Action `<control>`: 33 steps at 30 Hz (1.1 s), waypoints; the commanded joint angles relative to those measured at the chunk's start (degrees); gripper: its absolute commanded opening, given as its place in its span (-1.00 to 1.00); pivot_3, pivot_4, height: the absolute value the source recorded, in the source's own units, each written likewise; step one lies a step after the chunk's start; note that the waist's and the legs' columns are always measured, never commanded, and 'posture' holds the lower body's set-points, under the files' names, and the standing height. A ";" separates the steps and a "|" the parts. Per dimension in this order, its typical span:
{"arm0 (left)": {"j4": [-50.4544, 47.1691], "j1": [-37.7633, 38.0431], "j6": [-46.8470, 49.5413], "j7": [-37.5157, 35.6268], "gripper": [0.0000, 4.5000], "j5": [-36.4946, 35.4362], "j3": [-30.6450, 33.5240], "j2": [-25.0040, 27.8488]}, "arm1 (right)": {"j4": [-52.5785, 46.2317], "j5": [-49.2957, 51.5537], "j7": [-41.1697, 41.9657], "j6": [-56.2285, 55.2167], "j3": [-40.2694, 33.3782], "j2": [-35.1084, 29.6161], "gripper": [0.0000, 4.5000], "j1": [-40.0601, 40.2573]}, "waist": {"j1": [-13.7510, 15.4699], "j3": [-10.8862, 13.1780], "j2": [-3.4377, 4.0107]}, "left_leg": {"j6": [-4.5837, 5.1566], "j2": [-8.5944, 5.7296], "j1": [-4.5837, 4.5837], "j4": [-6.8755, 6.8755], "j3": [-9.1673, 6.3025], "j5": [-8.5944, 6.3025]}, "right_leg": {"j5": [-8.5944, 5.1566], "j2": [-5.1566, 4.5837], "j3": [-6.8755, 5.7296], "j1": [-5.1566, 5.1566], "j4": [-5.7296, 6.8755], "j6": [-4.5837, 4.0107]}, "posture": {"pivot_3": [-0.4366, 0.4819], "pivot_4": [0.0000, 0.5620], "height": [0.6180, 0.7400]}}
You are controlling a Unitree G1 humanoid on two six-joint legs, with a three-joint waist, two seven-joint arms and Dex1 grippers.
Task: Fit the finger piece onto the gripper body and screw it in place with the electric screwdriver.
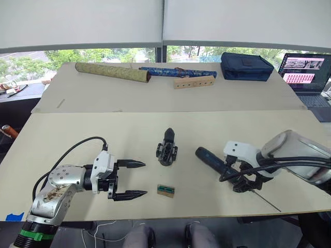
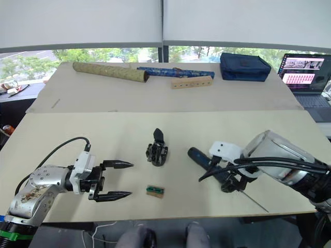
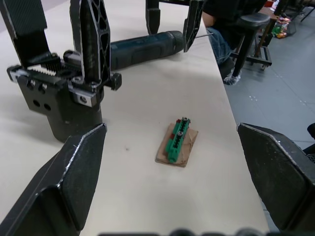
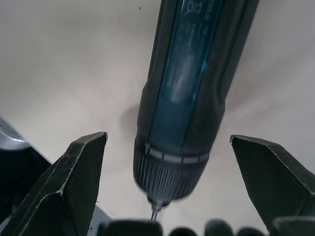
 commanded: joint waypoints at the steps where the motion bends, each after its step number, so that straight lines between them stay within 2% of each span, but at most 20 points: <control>1: -2.13 0.55 0.01 0.05 1.00 -0.77 1.10 0.84 | 0.98 -2.50 -0.61 -0.36 2.40 -0.11 0.98 -1.81 | 0.03 0.00 0.00 | 0.00 -0.01 -0.02 0.01 -0.01 0.00 | 0.00 -0.01 0.00 -0.03 0.02 0.00 | -0.05 -0.47 1.00; 6: -2.43 0.88 -0.03 0.21 1.00 -0.82 1.39 1.35 | 4.14 -3.52 -0.98 -0.69 3.92 1.55 0.98 -1.78 | 0.01 -0.01 0.00 | 0.00 -0.01 -0.09 0.04 -0.06 0.00 | 0.00 -0.02 -0.10 -0.04 0.03 0.00 | -0.05 -0.47 1.00; 9: -2.59 0.76 0.08 0.21 1.00 -0.90 1.39 1.69 | 5.81 -4.17 -0.79 -1.45 4.62 2.67 0.61 -1.72 | -0.04 -0.04 -0.07 | 0.00 0.01 -0.05 0.06 -0.11 0.00 | 0.01 -0.01 -0.19 0.04 0.03 -0.01 | -0.05 -0.47 1.00; 14: -2.53 0.56 0.23 -0.06 1.00 -1.17 1.54 2.37 | 5.84 -5.32 0.85 -4.34 4.30 1.70 -0.14 -0.23 | -0.03 -0.05 -0.08 | -0.01 0.02 -0.02 0.07 -0.22 0.00 | 0.02 -0.02 -0.31 0.12 0.03 -0.02 | -0.05 -0.47 1.00; 18: -2.38 0.32 0.21 -0.20 1.00 -1.16 1.48 2.66 | 7.22 -6.00 1.35 -7.48 -0.37 0.22 -0.15 1.26 | -0.04 -0.06 -0.09 | -0.02 0.03 0.00 0.07 -0.26 0.01 | 0.02 -0.02 -0.39 0.20 0.01 -0.02 | -0.05 -0.47 1.00; 23: -1.72 0.09 -0.03 -0.88 1.00 -1.21 1.60 3.14 | 5.41 -1.93 2.70 -10.09 -14.98 -3.89 -0.15 5.98 | 0.38 0.00 0.01 | -0.01 -0.02 -0.11 0.08 -0.26 0.01 | 0.02 -0.07 -0.39 0.11 0.02 -0.02 | -0.05 -0.47 1.00; 24: -1.39 -0.08 -0.14 -1.07 1.00 -1.22 1.61 3.24 | 5.42 -0.27 2.44 -9.08 -19.20 -3.65 -0.15 6.93 | 0.38 0.01 0.01 | -0.01 -0.02 -0.13 0.08 -0.25 0.01 | 0.02 -0.06 -0.38 0.08 0.03 -0.02 | -0.05 -0.47 1.00; 27: -0.20 -0.60 -0.59 -1.73 1.00 -1.22 1.70 3.40 | 4.09 4.12 3.40 -16.88 -33.74 -3.43 -0.15 13.95 | 0.47 0.01 0.01 | -0.04 0.01 -0.13 0.06 -0.25 0.03 | 0.02 -0.02 -0.40 0.06 0.02 -0.01 | -0.05 -0.47 1.00; 31: 1.41 -1.14 -1.32 -2.97 1.00 -0.90 1.52 3.47 | 0.54 11.50 4.40 -19.98 -54.44 1.13 -0.15 24.41 | 1.16 0.01 0.01 | -0.05 0.04 -0.11 0.03 -0.30 0.03 | 0.02 0.06 -0.45 0.18 -0.03 0.00 | -0.05 -0.47 1.00; 33: 2.39 -1.81 -1.33 -3.57 1.00 -1.01 1.48 3.46 | -1.33 17.75 4.28 -23.55 -64.45 8.16 -0.15 27.01 | 1.26 0.01 0.00 | -0.05 0.03 -0.08 0.04 -0.29 0.04 | 0.02 0.05 -0.42 0.20 -0.02 0.00 | -0.05 -0.47 1.00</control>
